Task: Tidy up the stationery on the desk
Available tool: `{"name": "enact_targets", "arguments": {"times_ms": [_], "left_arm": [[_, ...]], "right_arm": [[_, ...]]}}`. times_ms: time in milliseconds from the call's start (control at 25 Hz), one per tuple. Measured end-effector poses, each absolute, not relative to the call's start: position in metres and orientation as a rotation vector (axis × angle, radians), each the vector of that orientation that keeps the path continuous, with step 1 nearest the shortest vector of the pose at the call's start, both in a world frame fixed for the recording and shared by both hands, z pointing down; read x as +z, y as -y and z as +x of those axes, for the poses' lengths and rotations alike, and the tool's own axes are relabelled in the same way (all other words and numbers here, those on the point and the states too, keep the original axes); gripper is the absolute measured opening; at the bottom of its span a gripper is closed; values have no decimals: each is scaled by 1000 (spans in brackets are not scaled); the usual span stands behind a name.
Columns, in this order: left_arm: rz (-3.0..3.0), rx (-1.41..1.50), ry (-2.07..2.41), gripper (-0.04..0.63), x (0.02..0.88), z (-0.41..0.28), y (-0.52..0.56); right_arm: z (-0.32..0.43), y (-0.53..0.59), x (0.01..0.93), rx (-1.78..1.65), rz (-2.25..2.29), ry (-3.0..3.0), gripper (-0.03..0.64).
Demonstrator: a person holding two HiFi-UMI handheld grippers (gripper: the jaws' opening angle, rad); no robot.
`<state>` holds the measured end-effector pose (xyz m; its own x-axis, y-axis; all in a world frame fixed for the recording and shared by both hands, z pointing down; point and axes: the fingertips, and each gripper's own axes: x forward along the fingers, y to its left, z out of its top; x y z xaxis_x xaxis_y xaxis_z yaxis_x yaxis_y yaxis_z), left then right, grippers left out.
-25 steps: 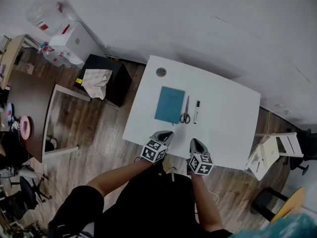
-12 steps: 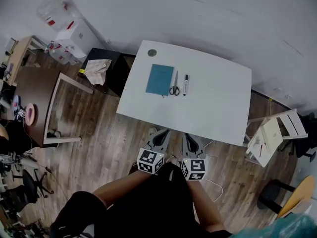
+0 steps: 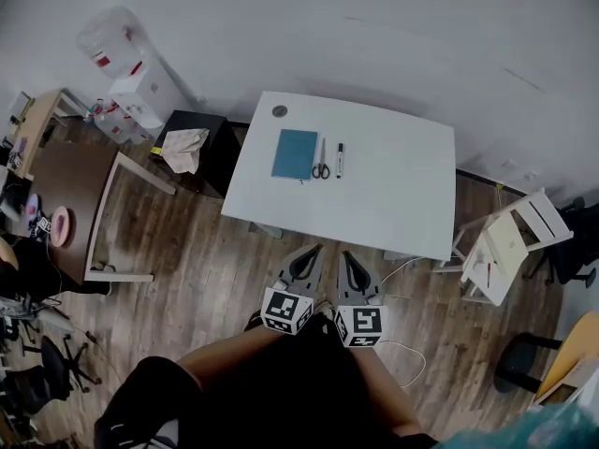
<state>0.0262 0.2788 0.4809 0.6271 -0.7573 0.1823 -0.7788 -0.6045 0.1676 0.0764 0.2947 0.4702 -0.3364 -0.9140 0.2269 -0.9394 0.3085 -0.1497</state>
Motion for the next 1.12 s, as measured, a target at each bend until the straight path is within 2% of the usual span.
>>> {"name": "enact_targets", "arguments": {"times_ms": [640, 1120], "left_arm": [[2738, 33, 1273, 14, 451, 28, -329], [2763, 47, 1244, 14, 449, 42, -327]], "right_arm": [[66, -338, 451, 193, 1792, 2460, 32], [77, -336, 457, 209, 1810, 2444, 31]]}}
